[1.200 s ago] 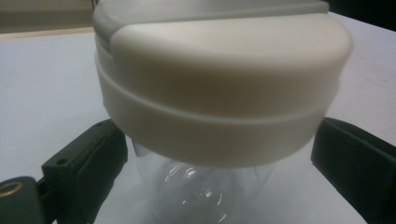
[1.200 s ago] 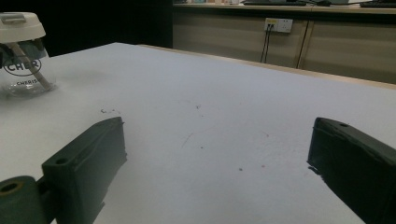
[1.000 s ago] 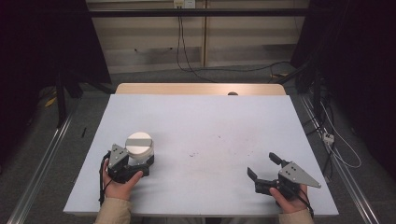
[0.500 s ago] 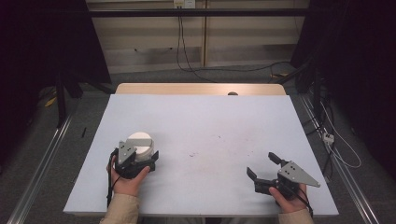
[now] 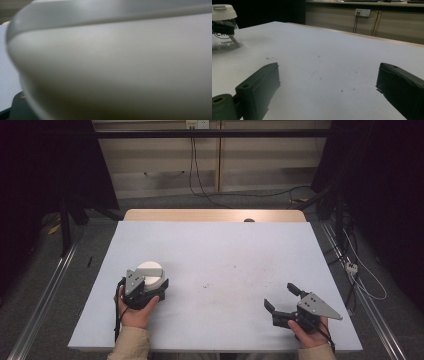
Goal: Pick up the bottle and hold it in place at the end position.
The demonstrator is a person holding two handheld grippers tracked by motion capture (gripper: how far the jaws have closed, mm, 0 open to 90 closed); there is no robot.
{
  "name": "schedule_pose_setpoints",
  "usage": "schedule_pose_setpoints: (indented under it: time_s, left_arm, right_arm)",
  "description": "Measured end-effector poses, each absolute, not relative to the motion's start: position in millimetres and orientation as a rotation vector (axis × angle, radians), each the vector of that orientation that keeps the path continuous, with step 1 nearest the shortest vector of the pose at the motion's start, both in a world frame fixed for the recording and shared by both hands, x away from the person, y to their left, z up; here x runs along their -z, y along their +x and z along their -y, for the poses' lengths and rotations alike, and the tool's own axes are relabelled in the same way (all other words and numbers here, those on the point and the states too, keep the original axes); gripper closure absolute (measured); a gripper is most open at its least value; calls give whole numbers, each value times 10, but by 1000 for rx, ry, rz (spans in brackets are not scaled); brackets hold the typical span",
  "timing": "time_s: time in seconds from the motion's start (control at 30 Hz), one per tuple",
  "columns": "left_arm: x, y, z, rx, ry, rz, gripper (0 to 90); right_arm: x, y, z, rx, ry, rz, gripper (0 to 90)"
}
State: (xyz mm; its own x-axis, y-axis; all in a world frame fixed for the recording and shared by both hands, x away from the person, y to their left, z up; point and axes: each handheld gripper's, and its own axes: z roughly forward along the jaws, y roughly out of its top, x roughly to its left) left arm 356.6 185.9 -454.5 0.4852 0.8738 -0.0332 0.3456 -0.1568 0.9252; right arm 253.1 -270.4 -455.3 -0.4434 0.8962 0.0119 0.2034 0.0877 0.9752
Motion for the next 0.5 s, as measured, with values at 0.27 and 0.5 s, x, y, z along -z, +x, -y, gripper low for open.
schedule_pose_setpoints:
  time_s: [0.27, 0.5]
  left_arm:
    - [4539, 3589, -1885, -646, 1740, -1002, 176]
    - [4506, 3591, -1848, -621, 1747, -926, 180]
  right_arm:
    - [4551, 2532, 2707, -1397, 1086, -1734, 40]
    - [4549, 2530, 2708, -1396, 1087, -1736, 42]
